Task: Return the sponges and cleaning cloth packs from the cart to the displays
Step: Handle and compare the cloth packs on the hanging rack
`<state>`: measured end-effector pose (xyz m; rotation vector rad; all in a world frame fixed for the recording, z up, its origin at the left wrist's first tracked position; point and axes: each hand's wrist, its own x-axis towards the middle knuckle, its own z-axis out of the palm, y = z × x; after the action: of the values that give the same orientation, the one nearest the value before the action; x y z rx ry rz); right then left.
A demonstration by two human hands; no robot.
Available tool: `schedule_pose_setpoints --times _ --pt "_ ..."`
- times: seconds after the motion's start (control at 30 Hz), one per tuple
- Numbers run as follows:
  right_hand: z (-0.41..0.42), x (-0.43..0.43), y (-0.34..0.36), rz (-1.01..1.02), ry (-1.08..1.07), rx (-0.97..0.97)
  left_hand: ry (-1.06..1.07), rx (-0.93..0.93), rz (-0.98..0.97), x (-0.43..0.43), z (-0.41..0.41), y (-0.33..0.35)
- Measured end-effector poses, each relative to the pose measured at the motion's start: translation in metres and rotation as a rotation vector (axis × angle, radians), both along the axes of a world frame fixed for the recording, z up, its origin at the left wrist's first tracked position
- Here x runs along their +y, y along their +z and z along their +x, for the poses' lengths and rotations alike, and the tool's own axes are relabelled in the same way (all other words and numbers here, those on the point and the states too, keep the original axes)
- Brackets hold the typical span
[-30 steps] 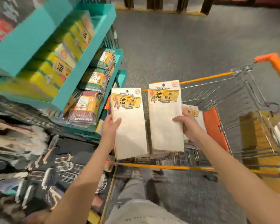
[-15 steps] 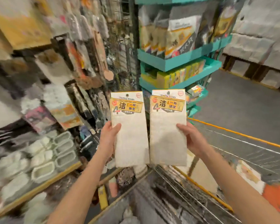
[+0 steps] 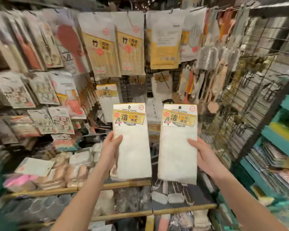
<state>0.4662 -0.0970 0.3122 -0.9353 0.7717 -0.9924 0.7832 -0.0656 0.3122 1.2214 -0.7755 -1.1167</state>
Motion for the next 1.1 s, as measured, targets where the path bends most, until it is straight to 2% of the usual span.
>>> schedule_pose_setpoints --times 0.13,0.33,0.43,0.83,1.1 --pt "0.07 -0.059 -0.004 0.04 -0.02 -0.005 0.061 -0.008 -0.01 -0.05 0.069 0.003" --pt "0.126 -0.113 -0.004 0.151 -0.15 0.075 0.065 -0.01 -0.022 -0.125 0.141 0.0" --pt "0.136 -0.129 -0.008 0.1 -0.091 0.15 0.045 -0.028 -0.021 -0.157 0.166 -0.005" --pt "0.174 -0.167 -0.017 0.082 -0.046 0.128 0.076 0.09 0.051 -0.214 0.197 -0.04" --pt "0.201 -0.173 -0.02 0.161 -0.079 0.06 0.032 0.071 0.04 -0.219 0.21 -0.039"
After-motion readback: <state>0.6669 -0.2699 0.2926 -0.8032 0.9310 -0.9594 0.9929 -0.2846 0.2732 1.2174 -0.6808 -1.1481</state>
